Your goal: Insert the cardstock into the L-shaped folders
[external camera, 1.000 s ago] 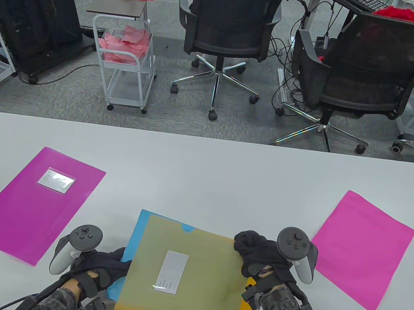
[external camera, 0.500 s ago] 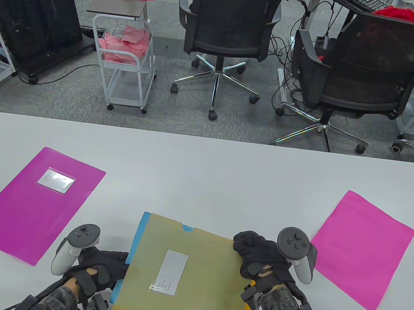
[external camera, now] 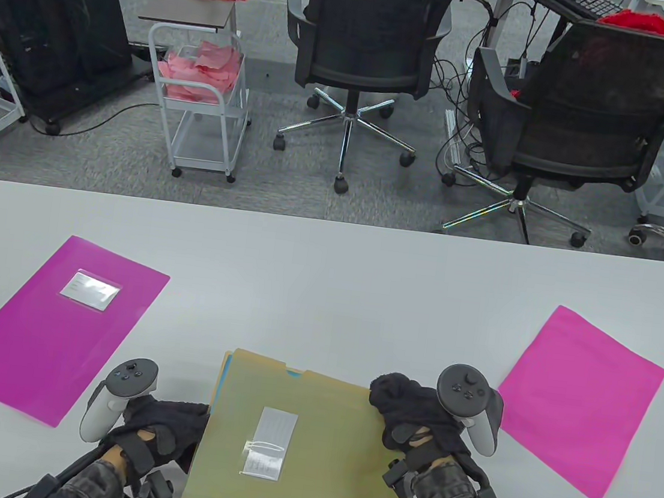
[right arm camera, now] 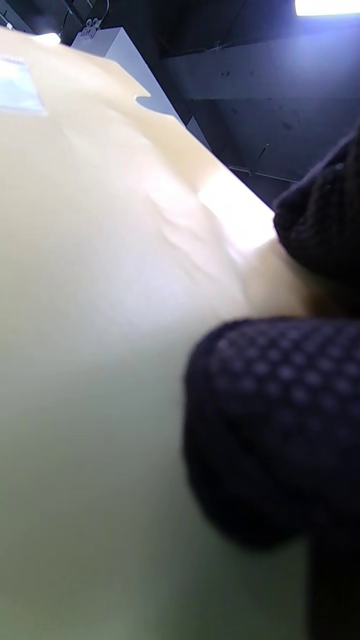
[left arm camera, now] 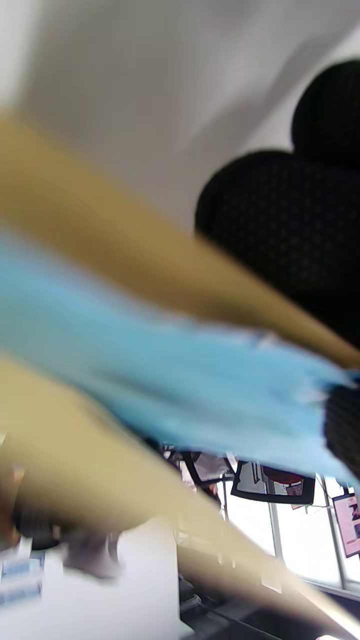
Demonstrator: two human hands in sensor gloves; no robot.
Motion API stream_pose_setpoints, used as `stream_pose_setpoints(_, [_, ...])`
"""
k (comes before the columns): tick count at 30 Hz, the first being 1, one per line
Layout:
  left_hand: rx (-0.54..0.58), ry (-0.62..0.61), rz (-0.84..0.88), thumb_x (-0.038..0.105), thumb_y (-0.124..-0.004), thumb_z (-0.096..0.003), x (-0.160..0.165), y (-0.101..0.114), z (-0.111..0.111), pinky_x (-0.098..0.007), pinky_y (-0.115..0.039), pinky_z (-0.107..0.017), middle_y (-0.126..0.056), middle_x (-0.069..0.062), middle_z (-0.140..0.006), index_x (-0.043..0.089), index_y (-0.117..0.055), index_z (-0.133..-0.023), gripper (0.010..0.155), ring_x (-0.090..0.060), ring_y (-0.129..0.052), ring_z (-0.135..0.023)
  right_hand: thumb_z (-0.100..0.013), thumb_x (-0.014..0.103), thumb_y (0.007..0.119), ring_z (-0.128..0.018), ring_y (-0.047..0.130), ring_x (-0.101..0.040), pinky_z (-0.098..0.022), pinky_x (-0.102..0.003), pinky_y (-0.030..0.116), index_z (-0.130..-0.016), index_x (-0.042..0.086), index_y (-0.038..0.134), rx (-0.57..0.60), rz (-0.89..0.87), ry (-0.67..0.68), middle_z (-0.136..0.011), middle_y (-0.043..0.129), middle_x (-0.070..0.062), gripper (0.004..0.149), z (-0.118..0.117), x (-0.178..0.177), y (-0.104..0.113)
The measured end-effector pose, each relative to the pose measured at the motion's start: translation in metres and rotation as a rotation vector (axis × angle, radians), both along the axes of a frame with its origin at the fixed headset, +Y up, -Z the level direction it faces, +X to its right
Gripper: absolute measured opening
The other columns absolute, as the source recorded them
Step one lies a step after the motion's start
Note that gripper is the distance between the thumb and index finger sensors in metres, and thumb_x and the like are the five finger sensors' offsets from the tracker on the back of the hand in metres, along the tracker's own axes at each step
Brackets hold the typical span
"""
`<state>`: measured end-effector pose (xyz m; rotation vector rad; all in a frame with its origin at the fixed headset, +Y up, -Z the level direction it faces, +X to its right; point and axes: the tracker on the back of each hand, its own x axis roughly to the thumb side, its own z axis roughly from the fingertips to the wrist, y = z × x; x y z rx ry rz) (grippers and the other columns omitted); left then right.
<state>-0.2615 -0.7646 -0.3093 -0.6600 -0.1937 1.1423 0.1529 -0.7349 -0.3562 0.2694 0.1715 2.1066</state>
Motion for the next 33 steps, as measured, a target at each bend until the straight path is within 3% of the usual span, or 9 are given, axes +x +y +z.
stream_pose_setpoints(6, [-0.027,-0.077,-0.032,0.040,-0.087,-0.0444,0.006,-0.002,0.002,-0.051,-0.084,-0.043,-0.103,0.000,-0.056,0.018,-0.084,-0.078,0.040,-0.026,-0.109,-0.039,-0.035,0.040,0.077,-0.008,0.098,-0.018,0.000,-0.031,0.087,-0.070,0.013,0.073,-0.007,0.053,0.004,-0.046,0.087,-0.015,0.044,0.001,-0.001,0.000])
stream_pose_setpoints(10, [-0.051,-0.113,0.007,0.042,-0.085,-0.0463,0.007,-0.006,0.003,-0.053,-0.082,-0.047,-0.100,-0.001,-0.068,0.020,-0.077,-0.089,0.048,-0.028,-0.108,-0.049,-0.035,0.040,0.076,-0.008,0.098,-0.018,0.000,-0.031,0.087,-0.070,0.012,0.072,-0.001,0.076,0.007,-0.046,0.087,-0.015,0.044,0.001,0.000,0.000])
stream_pose_setpoints(14, [-0.078,-0.095,0.145,0.063,-0.050,-0.0500,0.006,-0.011,0.003,-0.054,-0.079,-0.048,-0.097,-0.008,-0.075,0.018,-0.067,-0.099,0.069,-0.032,-0.106,-0.052,-0.035,0.040,0.076,-0.008,0.098,-0.018,0.000,-0.031,0.087,-0.070,0.012,0.072,-0.007,0.089,-0.006,-0.047,0.087,-0.016,0.045,0.002,-0.001,0.000])
stream_pose_setpoints(18, [-0.123,-0.052,0.291,0.077,-0.047,-0.0425,0.004,-0.013,0.003,-0.058,-0.074,-0.049,-0.092,-0.016,-0.078,0.011,-0.059,-0.104,0.091,-0.039,-0.102,-0.054,-0.036,0.039,0.076,-0.009,0.098,-0.019,0.000,-0.032,0.087,-0.072,0.012,0.071,-0.015,0.125,-0.030,-0.048,0.086,-0.017,0.045,0.002,-0.003,-0.001])
stream_pose_setpoints(21, [-0.065,-0.077,0.189,0.072,-0.065,-0.0485,0.004,-0.010,0.002,-0.055,-0.078,-0.047,-0.092,-0.012,-0.079,0.011,-0.052,-0.105,0.084,-0.033,-0.104,-0.052,-0.037,0.038,0.076,-0.010,0.098,-0.019,-0.001,-0.032,0.086,-0.074,0.012,0.070,-0.020,0.149,-0.029,-0.051,0.086,-0.018,0.046,0.003,-0.006,-0.001])
stream_pose_setpoints(23, [-0.035,-0.079,0.128,0.053,-0.073,-0.0512,0.005,-0.008,0.001,-0.053,-0.080,-0.046,-0.093,-0.007,-0.077,0.013,-0.051,-0.105,0.071,-0.030,-0.106,-0.049,-0.037,0.037,0.075,-0.011,0.098,-0.020,-0.002,-0.033,0.086,-0.075,0.012,0.069,-0.015,0.160,-0.026,-0.053,0.085,-0.018,0.046,0.003,-0.008,-0.001])
stream_pose_setpoints(28, [0.007,-0.044,0.086,0.036,-0.075,-0.0509,0.005,-0.006,-0.001,-0.047,-0.087,-0.032,-0.101,-0.006,-0.064,0.016,-0.068,-0.096,0.050,-0.023,-0.108,-0.029,-0.038,0.034,0.075,-0.015,0.097,-0.021,-0.006,-0.034,0.086,-0.082,0.014,0.064,-0.013,0.175,-0.009,-0.067,0.080,-0.021,0.049,0.004,-0.012,-0.002])
stream_pose_setpoints(31, [0.066,0.017,0.050,0.034,-0.076,-0.0496,0.001,-0.001,-0.003,-0.043,-0.089,-0.025,-0.103,-0.006,-0.057,0.015,-0.075,-0.091,0.045,-0.018,-0.108,-0.020,-0.038,0.033,0.076,-0.029,0.097,-0.028,-0.016,-0.039,0.087,-0.089,0.016,0.056,-0.001,0.188,-0.032,-0.088,0.062,-0.025,0.058,0.005,-0.013,-0.001])
stream_pose_setpoints(33, [0.073,0.054,0.042,0.034,-0.076,-0.0493,-0.004,0.001,-0.004,-0.042,-0.090,-0.024,-0.103,-0.006,-0.055,0.014,-0.076,-0.090,0.045,-0.016,-0.108,-0.017,-0.038,0.034,0.076,-0.033,0.096,-0.029,-0.019,-0.040,0.087,-0.091,0.016,0.051,0.012,0.187,-0.059,-0.093,0.054,-0.026,0.062,0.005,-0.011,0.000])
